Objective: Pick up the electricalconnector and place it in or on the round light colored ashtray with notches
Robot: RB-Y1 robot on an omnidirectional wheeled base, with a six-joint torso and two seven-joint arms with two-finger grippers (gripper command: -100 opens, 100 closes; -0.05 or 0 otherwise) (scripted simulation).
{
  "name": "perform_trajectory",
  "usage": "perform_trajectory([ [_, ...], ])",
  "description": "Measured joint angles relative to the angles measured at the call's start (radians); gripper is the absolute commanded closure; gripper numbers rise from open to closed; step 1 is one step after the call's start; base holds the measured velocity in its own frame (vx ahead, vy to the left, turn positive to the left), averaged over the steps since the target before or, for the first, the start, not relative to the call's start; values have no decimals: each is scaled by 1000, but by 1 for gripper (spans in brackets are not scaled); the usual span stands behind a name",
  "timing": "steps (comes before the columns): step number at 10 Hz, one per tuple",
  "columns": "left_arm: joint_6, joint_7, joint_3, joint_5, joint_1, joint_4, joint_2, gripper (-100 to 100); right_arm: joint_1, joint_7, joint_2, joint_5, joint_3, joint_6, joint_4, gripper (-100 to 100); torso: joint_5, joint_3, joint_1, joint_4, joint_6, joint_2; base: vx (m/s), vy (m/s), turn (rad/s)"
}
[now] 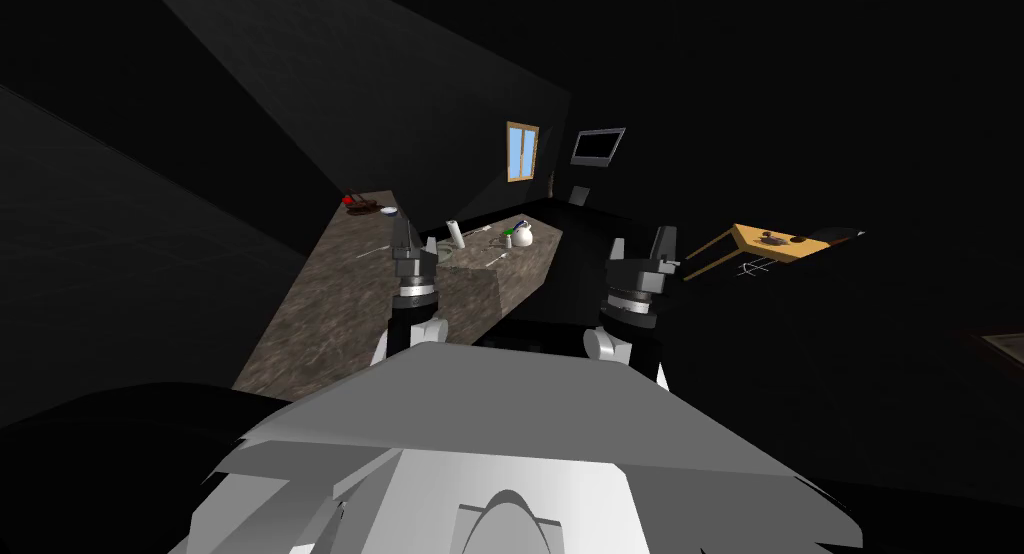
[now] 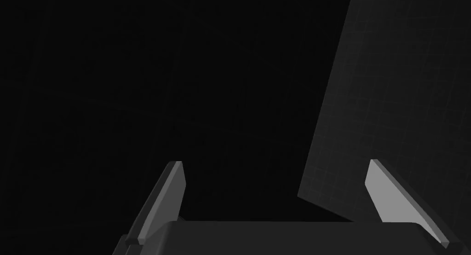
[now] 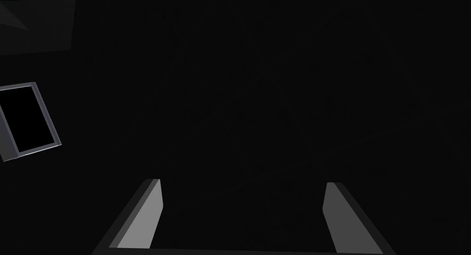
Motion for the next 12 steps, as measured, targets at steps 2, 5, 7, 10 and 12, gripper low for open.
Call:
perform_trajectory([
  [2, 14, 5, 10, -1, 6, 5, 57, -100, 0, 0, 0, 0, 0, 0, 0, 0, 0, 1, 0, 0, 0, 1, -21, 0, -39],
  [5, 52, 16, 28, -9, 24, 27, 143, -100, 0, 0, 0, 0, 0, 0, 0, 0, 0, 1, 0, 0, 0, 2, -29, 0, -55],
  [7, 95, 34, 56, -9, 44, 39, 207, -100, 0, 0, 0, 0, 0, 0, 0, 0, 0, 1, 1, 1, 0, 2, -33, 2, -75],
  [10, 155, 58, 95, -13, 82, 70, 287, -100, 0, 0, 0, 0, 0, 0, 0, 0, 0, 1, 1, 1, 0, 2, -29, 4, -85],
  [12, 206, 73, 122, -16, 88, 104, 337, -100, 0, 0, 0, 0, 0, 0, 0, 0, 0, 1, 1, 0, 0, 2, -23, 5, -86],
])
